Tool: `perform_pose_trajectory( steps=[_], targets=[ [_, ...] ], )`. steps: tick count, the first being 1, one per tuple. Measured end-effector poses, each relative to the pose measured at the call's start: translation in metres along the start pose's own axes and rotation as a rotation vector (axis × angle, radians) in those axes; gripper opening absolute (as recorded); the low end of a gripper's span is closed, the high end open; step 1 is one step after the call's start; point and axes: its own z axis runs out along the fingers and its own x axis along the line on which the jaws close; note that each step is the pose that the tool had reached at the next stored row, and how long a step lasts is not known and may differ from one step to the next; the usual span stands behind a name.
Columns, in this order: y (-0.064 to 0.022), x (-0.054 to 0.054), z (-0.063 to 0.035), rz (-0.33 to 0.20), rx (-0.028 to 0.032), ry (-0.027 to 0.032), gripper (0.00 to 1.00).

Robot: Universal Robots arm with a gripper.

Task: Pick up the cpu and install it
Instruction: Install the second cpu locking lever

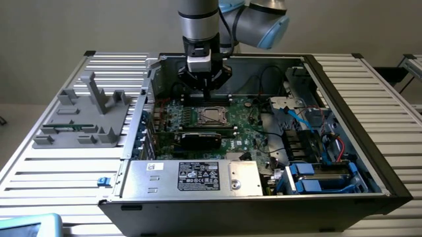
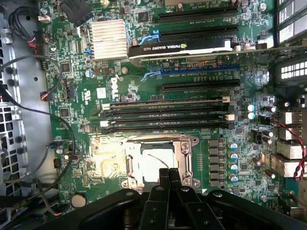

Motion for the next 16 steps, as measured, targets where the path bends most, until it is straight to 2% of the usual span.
perform_pose_trajectory(
  steps=[11, 16],
  targets=[
    [0.0002, -0.002, -0.0002, 0.0, 0.0, -0.0002, 0.12],
    [0.0016, -0.011, -0.0038, 0.0, 0.0013, -0.0093, 0.12]
  ],
)
